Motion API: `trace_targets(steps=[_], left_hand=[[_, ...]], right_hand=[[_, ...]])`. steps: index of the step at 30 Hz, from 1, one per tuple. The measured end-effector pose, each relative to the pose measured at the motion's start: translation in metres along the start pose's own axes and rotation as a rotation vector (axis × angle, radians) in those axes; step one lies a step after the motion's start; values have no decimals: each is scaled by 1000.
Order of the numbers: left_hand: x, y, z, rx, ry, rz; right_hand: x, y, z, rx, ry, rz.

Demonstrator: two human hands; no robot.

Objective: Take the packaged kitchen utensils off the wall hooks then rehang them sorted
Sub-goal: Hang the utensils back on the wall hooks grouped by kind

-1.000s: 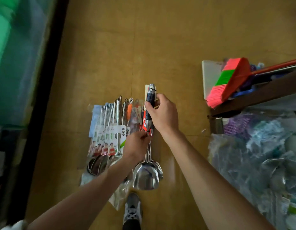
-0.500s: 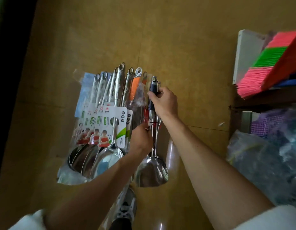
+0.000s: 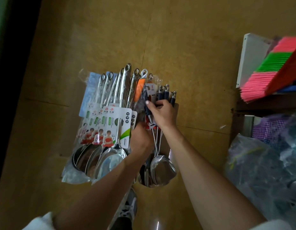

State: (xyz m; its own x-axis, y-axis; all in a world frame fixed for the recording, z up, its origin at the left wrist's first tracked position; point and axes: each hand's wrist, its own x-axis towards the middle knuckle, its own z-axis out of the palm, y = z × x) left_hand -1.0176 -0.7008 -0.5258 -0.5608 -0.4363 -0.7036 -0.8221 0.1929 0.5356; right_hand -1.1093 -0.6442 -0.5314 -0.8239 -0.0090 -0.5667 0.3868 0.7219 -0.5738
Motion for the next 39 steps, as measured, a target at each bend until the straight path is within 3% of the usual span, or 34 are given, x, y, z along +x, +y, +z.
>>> trace_targets(steps=[11, 16, 22, 31, 39], left_hand=[[-59, 1, -46, -58, -102, 51], [-109, 41, -117, -24, 2, 222], [-163, 105, -215, 282, 147, 559], [-327, 180, -405, 697, 431, 935], [-511, 216, -548, 726, 558, 1109]], right_hand=[[-65, 0, -16, -35, 143, -55], [-114, -38, -51, -95, 135, -157], [-188, -130, -117, -219, 303, -379], [-380, -270, -225, -380, 505, -589], [-589, -357, -291, -432, 619, -588]])
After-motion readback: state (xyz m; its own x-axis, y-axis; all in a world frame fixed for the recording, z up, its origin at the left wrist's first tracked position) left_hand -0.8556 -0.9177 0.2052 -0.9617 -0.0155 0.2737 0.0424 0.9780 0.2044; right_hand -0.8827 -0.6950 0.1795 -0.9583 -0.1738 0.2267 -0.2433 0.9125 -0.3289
